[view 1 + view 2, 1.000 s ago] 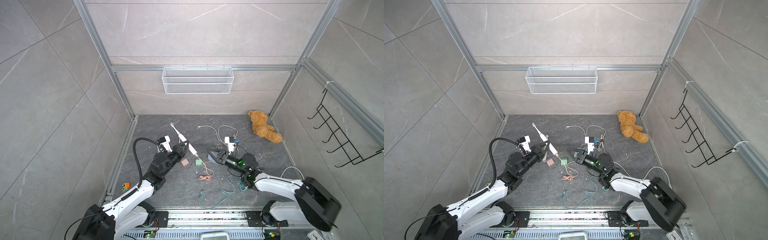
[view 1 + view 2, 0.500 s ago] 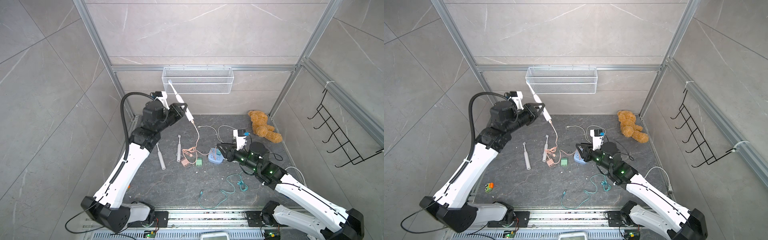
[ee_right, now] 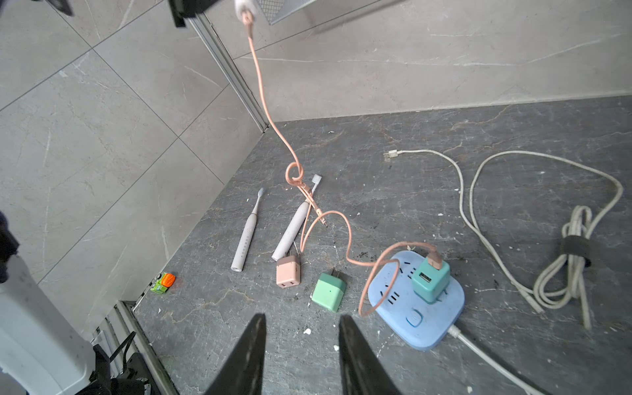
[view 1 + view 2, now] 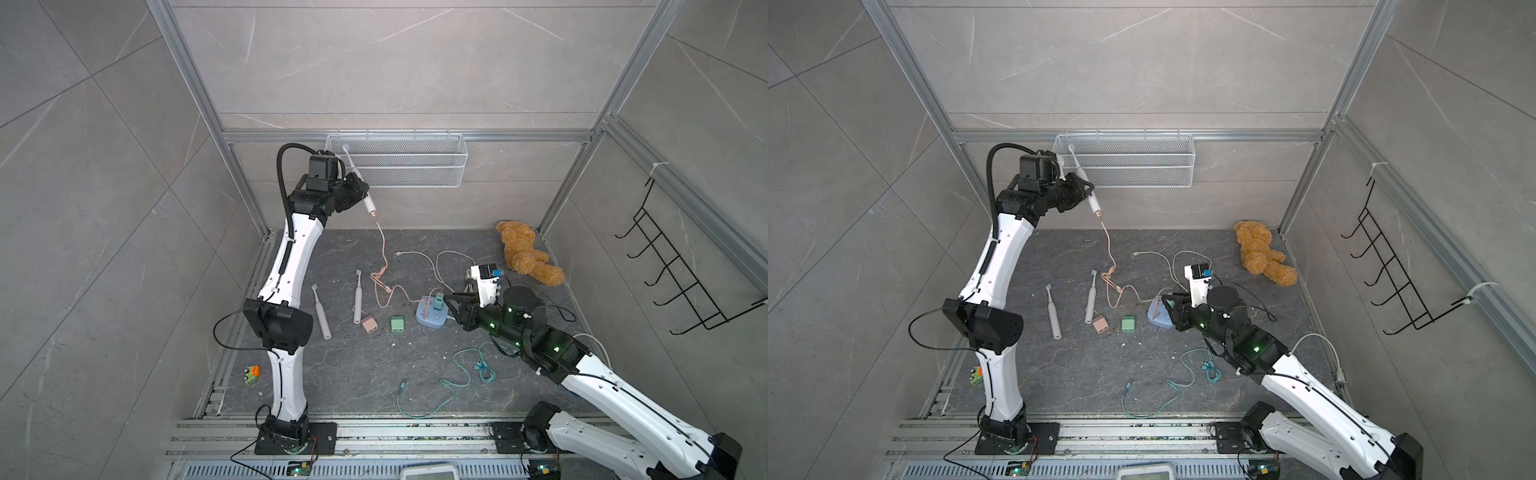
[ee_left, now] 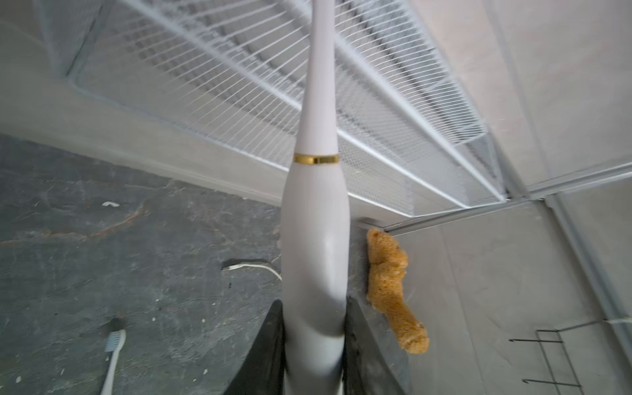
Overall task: Charge the electric toothbrush
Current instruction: Place the electric toothbrush at the center of the board.
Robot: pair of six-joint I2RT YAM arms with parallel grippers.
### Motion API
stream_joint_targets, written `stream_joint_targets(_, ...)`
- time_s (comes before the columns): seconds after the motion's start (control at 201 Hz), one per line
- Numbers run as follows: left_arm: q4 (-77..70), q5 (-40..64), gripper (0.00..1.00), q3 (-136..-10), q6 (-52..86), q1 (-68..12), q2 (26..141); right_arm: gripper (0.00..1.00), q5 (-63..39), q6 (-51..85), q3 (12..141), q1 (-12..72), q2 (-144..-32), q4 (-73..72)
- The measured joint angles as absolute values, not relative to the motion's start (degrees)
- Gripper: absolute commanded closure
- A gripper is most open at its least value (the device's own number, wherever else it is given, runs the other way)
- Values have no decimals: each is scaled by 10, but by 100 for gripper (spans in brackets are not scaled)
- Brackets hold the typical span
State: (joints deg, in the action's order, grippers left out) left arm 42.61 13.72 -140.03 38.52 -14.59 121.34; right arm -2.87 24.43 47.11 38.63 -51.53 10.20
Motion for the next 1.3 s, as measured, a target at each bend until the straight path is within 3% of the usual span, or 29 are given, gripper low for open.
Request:
stream_joint_targets(0.418,404,131,100,-1271,380,-190,1279,62,-15,233,469,386,-510,122)
stream_joint_targets(0.727,342,98,100,-1162,471,-202,1284,63,-19,233,456,386,-526,117)
stream_joint_targets(1.155,356,102,100,-1260,521,-201,1443,62,2,259,442,386,-557,122)
stream_joint_targets(1.304,373,112,84,-1282,520,-204,1455,61,19,272,442,386,-578,136)
